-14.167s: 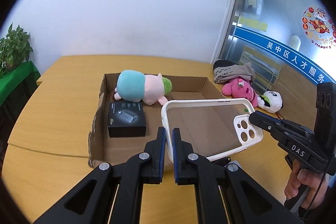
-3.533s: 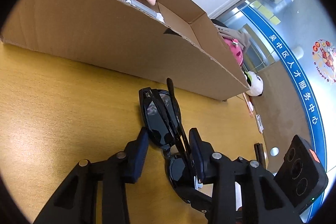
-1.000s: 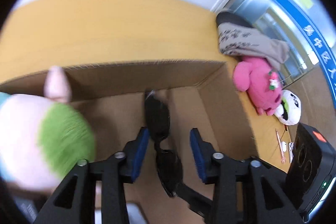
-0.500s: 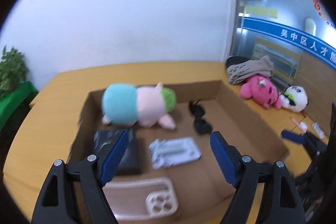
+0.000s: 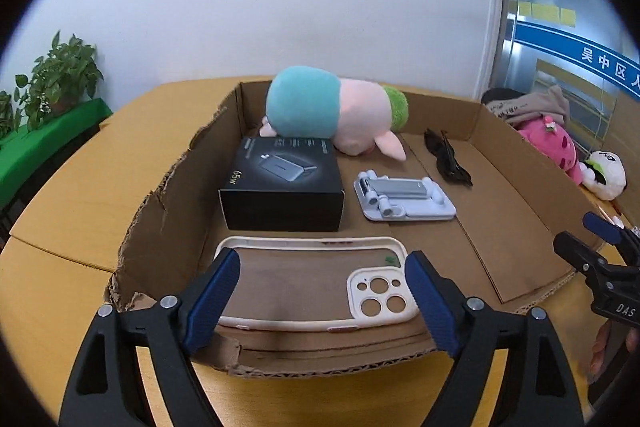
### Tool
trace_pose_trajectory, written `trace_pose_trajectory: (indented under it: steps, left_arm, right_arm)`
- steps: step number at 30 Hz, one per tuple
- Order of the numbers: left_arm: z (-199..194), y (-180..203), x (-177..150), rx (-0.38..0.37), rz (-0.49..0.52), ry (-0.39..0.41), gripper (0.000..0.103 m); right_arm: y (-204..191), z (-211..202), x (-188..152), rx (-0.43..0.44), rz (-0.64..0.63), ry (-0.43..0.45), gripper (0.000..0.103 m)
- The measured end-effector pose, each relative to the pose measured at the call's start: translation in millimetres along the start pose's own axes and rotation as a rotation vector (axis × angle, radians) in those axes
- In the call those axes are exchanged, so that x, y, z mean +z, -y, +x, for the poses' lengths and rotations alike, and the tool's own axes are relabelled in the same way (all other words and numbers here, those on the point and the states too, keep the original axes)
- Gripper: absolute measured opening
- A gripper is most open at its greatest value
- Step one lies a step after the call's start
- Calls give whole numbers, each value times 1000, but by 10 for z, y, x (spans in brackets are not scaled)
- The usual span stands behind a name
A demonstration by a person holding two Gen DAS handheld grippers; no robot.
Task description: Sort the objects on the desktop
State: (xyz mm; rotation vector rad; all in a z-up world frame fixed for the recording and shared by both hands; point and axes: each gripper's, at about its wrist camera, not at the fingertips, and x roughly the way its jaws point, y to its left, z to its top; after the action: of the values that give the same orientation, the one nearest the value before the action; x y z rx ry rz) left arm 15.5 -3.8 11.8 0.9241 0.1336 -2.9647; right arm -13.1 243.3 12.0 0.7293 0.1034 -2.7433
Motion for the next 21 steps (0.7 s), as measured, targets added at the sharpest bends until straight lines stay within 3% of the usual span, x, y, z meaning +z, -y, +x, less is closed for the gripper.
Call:
trace_pose_trajectory:
  steps: [3, 7, 21]
  left_arm:
    - [-22, -5, -73, 15, -4, 55, 95]
    - [16, -16, -76, 15, -7, 37, 102]
    - [24, -20, -44, 16, -8, 37, 102]
  right_arm:
    - [-2, -5, -1, 2, -4, -3, 103]
    - [-7, -12, -10, 5, -8, -8, 103]
    - [-23, -8, -6, 1, -11, -10, 103]
